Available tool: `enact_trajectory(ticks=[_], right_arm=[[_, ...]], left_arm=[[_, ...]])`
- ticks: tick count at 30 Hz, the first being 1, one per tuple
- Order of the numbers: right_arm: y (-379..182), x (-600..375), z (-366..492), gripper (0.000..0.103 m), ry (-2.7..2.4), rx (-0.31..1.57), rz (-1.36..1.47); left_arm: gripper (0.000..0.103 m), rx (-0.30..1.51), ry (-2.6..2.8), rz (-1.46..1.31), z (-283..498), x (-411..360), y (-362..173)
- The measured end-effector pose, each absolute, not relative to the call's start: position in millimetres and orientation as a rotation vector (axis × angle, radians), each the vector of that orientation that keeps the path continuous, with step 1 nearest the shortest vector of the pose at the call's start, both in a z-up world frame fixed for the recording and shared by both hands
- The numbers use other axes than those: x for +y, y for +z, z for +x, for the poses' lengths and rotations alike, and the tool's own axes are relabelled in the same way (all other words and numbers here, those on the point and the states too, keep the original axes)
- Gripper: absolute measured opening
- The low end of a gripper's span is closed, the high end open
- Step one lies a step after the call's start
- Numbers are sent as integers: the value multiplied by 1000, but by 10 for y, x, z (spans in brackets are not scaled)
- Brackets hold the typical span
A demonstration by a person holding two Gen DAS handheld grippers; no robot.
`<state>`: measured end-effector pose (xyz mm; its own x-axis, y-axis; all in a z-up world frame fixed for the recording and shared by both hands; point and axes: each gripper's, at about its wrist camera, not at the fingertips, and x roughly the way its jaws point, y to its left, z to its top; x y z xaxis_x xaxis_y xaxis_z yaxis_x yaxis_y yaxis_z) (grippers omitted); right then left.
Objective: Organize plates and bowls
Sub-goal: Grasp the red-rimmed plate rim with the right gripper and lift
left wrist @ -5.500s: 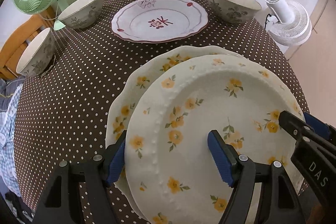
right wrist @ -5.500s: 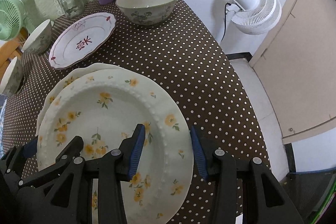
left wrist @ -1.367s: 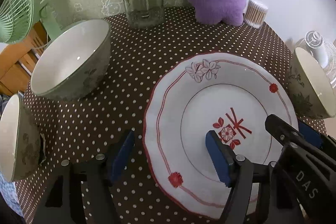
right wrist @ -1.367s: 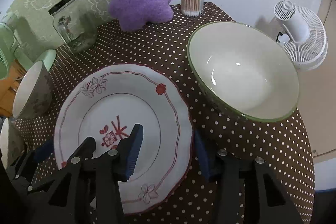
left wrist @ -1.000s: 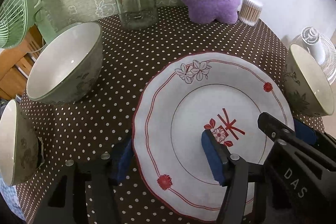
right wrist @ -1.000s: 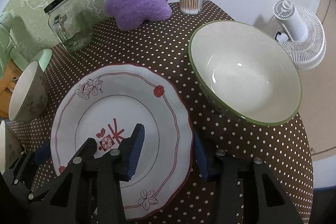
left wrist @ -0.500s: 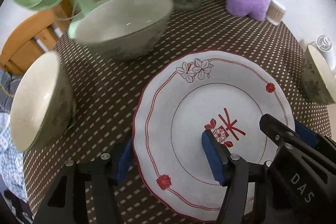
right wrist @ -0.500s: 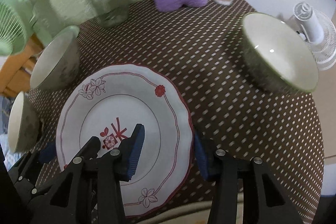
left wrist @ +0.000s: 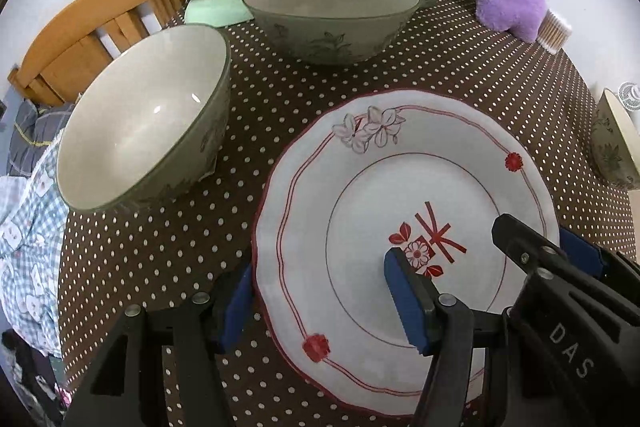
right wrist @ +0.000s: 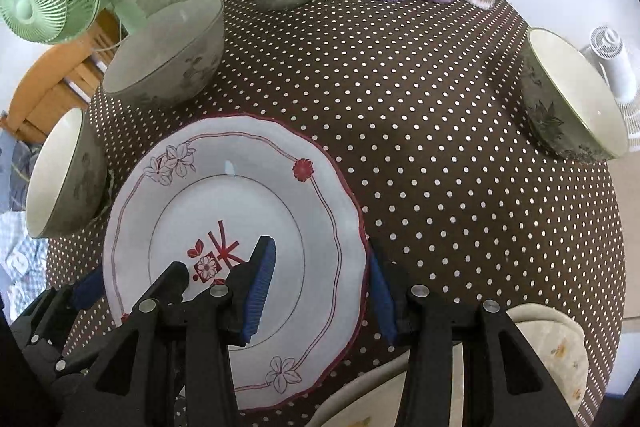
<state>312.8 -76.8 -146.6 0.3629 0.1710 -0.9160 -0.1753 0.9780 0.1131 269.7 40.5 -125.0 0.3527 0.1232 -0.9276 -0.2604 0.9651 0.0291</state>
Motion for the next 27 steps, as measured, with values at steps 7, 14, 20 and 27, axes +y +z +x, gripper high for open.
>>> enact_trajectory(ticks=[7, 14, 20, 27], right_arm=[[-1464, -691, 3318, 49, 220, 1129, -29], [-1528, -610, 3393, 49, 201, 1144, -78], [-1452, -680, 3254, 49, 177, 1154, -58], [-1295, -678, 3015, 49, 137, 1143, -44]], left_arm=[[66, 1170, 251, -151, 2833, 459, -1270], [67, 1173, 237, -152, 2856, 470, -1266], [67, 1169, 214, -126, 2800, 438, -1179], [67, 1162, 178, -113, 2636, 472, -1029]])
